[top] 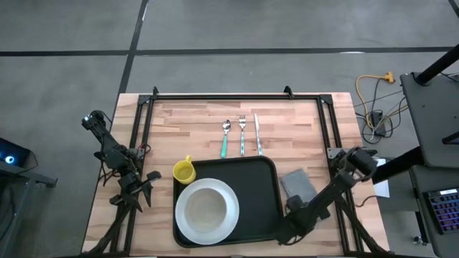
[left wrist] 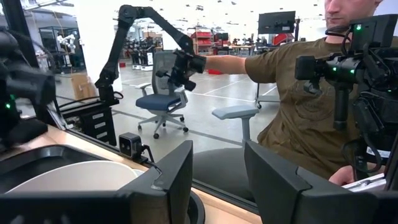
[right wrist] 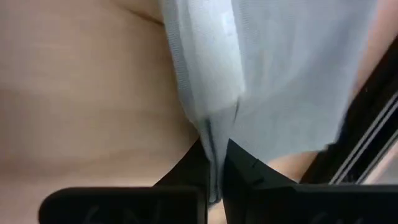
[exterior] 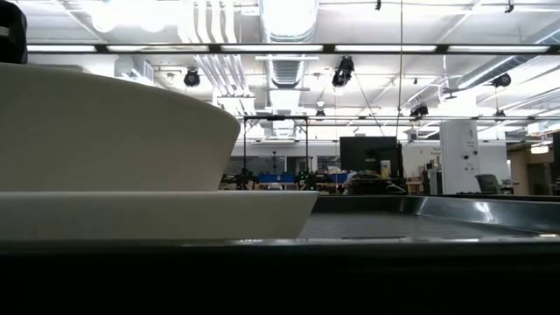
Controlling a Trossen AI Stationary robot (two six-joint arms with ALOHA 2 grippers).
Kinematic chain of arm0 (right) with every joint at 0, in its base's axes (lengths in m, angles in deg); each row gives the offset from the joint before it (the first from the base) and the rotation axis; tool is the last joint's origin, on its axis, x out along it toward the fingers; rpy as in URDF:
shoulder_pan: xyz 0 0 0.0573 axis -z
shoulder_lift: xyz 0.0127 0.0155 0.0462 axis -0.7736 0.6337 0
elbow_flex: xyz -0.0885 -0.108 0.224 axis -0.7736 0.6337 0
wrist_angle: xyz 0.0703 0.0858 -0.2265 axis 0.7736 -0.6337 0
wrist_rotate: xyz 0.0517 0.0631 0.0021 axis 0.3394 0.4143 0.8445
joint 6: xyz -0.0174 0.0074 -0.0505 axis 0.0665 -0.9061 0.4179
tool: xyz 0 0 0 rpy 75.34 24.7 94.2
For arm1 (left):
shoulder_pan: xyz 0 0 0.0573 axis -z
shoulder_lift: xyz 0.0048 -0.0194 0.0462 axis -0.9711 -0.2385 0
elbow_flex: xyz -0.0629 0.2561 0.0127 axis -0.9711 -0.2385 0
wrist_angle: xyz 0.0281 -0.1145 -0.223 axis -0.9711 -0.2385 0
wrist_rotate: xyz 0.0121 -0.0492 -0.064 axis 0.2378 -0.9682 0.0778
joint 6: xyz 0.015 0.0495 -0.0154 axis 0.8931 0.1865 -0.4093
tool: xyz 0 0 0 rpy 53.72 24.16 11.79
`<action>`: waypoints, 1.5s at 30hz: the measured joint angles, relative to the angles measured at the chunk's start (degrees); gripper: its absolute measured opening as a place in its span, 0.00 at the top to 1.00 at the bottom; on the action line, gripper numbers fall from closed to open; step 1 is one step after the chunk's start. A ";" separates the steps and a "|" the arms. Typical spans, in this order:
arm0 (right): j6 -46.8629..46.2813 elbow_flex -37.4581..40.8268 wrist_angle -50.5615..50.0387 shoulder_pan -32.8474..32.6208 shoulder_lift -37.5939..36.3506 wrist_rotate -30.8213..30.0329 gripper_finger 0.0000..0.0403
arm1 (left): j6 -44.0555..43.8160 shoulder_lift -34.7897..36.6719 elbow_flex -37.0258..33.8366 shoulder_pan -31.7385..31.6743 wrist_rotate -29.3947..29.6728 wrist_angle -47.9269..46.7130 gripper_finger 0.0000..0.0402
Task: Set up tray
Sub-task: Put the gray napkin on the black serving tray to the right of the white plate
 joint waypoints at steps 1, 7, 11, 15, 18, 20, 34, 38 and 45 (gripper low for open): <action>-1.14 -0.14 0.16 -0.16 -1.46 -1.12 0.98 | 0.01 0.00 0.01 0.01 -0.01 0.00 0.67; -5.73 0.25 -0.06 -0.34 -5.38 -2.48 0.98 | 0.01 0.00 -0.01 0.01 -0.01 0.00 0.67; -7.17 0.17 2.16 0.19 -6.31 -2.82 0.98 | 0.00 0.00 0.01 0.01 -0.01 0.00 0.67; -6.97 -0.28 4.63 1.26 -6.88 -2.89 0.98 | -0.01 0.00 0.00 0.01 0.00 0.00 0.67; -5.96 -0.28 6.16 1.98 -6.90 -4.25 0.98 | 0.01 0.00 0.00 0.01 0.00 0.00 0.67; -5.74 -0.28 6.77 2.34 -7.47 -6.32 0.98 | 0.01 0.00 0.00 0.01 -0.01 0.00 0.67; -5.74 -0.30 7.55 3.09 -14.87 -19.44 0.98 | 0.01 0.00 0.01 0.01 -0.01 0.00 0.67; -5.57 -0.25 7.28 3.09 -16.24 -22.44 0.98 | -0.01 0.00 0.00 0.00 0.00 0.00 0.67; -2.96 -0.60 7.89 3.11 -17.66 -24.74 0.98 | -0.01 0.00 0.00 0.01 -0.01 0.00 0.67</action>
